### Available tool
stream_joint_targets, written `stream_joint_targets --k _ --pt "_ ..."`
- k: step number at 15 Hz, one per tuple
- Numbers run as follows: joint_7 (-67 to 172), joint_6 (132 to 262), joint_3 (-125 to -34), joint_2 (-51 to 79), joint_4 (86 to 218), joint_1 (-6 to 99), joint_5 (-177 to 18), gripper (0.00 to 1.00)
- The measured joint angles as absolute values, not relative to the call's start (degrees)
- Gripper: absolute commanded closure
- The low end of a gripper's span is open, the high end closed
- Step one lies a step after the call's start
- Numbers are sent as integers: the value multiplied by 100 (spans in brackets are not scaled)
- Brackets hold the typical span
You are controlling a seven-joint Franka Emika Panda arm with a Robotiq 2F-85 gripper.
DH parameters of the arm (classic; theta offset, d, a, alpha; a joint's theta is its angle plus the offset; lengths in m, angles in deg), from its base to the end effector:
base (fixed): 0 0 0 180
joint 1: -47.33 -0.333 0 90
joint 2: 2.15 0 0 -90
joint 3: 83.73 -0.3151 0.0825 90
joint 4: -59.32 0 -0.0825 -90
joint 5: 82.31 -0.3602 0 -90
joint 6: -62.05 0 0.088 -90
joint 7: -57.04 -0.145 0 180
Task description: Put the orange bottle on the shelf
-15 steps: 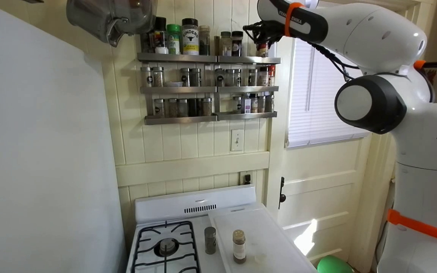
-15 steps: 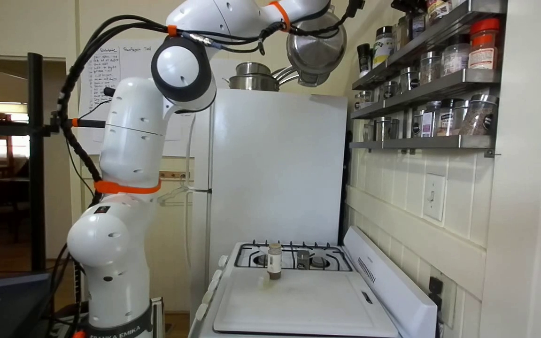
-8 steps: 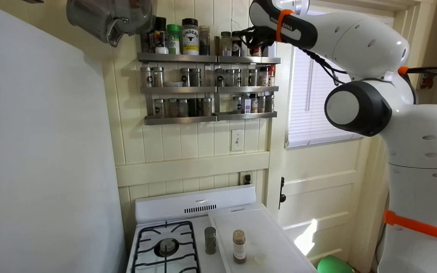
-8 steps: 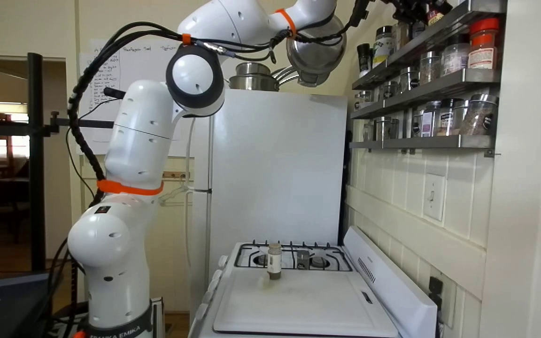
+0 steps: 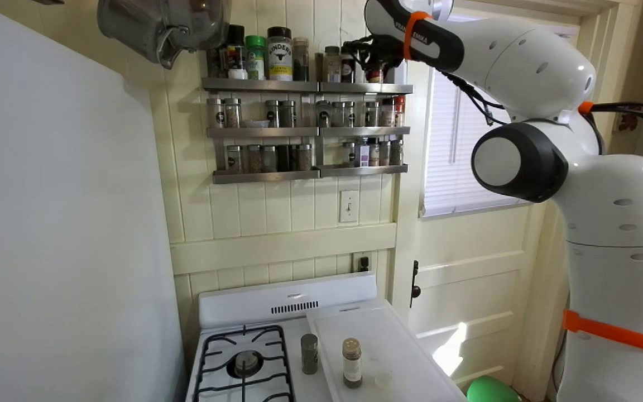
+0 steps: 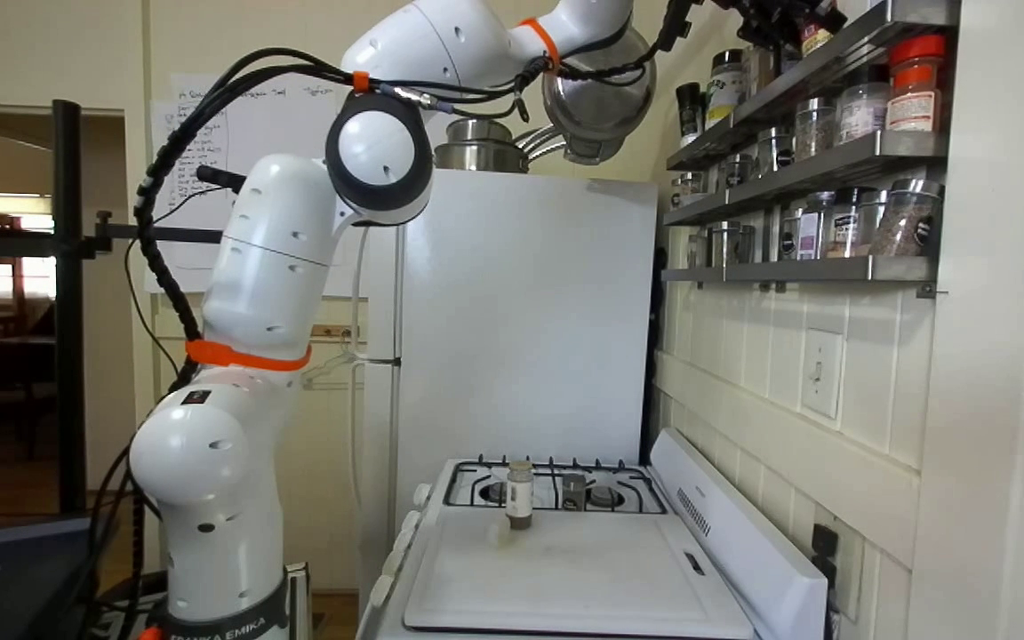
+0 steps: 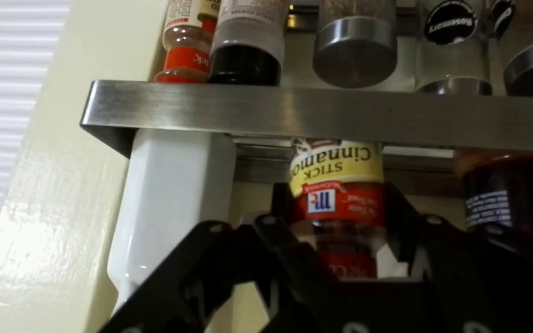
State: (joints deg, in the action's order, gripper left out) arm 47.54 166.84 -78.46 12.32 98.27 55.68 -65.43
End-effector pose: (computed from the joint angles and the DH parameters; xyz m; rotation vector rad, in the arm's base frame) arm 0.5428 -0.1521 0.8819 2.4651 -0.5669 1.2050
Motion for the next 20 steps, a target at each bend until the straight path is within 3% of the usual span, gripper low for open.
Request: stream_joint_targets --k 2,3,20 --pt "4741 16525 -7846 1261 9795 5549 -6542 3" --pt "4734 16452 -7846 1272 9790 5544 -6542 0" --pt "4702 16162 -7840 1256 9502 5389 -6295 0"
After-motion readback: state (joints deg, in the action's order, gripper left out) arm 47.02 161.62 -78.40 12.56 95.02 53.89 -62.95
